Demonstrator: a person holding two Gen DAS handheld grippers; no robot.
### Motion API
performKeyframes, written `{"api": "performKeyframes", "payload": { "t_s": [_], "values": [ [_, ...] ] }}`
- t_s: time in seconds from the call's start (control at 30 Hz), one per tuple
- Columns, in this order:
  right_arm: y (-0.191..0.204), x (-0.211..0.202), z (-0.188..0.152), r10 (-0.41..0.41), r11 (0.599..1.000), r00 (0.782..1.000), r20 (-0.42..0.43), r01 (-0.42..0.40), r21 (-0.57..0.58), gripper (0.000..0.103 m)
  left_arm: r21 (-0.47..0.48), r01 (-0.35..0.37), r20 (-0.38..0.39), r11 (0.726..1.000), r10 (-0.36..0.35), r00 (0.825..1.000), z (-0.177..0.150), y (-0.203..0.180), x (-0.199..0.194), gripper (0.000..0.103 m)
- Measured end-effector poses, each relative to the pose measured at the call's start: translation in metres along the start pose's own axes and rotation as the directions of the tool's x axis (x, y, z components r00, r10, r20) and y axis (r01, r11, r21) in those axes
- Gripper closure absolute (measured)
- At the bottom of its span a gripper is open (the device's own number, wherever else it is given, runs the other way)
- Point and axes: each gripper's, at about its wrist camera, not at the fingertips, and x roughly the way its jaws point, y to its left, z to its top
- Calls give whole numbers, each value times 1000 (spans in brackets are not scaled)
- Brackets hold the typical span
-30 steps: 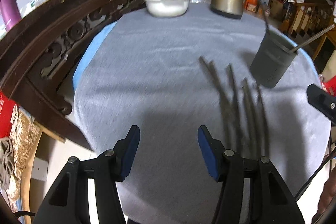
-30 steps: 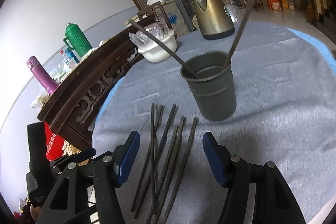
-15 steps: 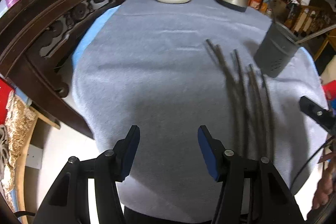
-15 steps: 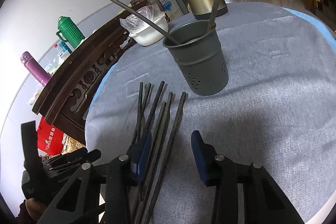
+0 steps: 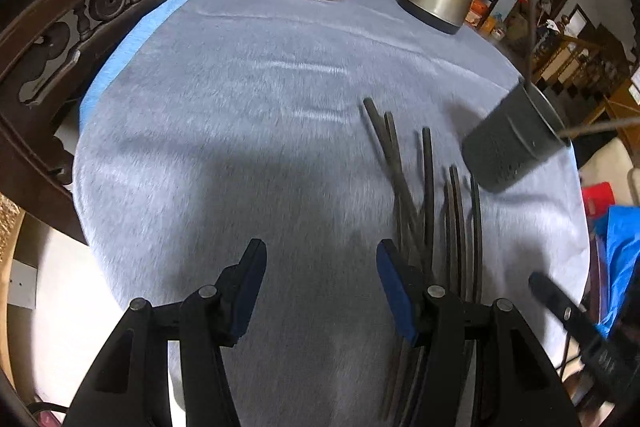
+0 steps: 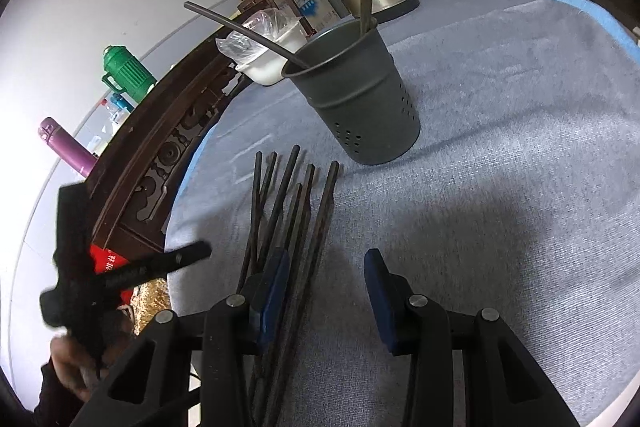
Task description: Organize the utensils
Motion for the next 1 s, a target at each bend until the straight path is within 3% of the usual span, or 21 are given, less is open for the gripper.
{"api": "performKeyframes", "payload": {
  "t_s": [0.23,0.5,0.57,0.63,0.83,1.0],
  "values": [
    [-3,-5,-5,110,993,991,77,-107,-39,60,13,-2,26,1000,2,1000,20,-14,9,45],
    [-15,-4,-5,137,991,986,93,-137,-8,60,25,0,38,1000,-1,999,47,-28,33,45],
    [-15,-6,-4,136,991,986,101,-136,-9,60,20,4,27,1000,-4,1000,54,-28,40,48],
    [-15,-8,-3,131,991,986,105,-131,-11,60,11,29,12,1000,-29,999,58,-27,46,60],
    [-16,-4,-3,124,992,988,95,-124,3,60,-39,92,-11,995,-92,996,72,-28,57,67],
    [-12,-3,-3,118,993,989,90,-117,-11,60,-76,114,-44,991,-117,992,80,-24,68,82]
  ]
}}
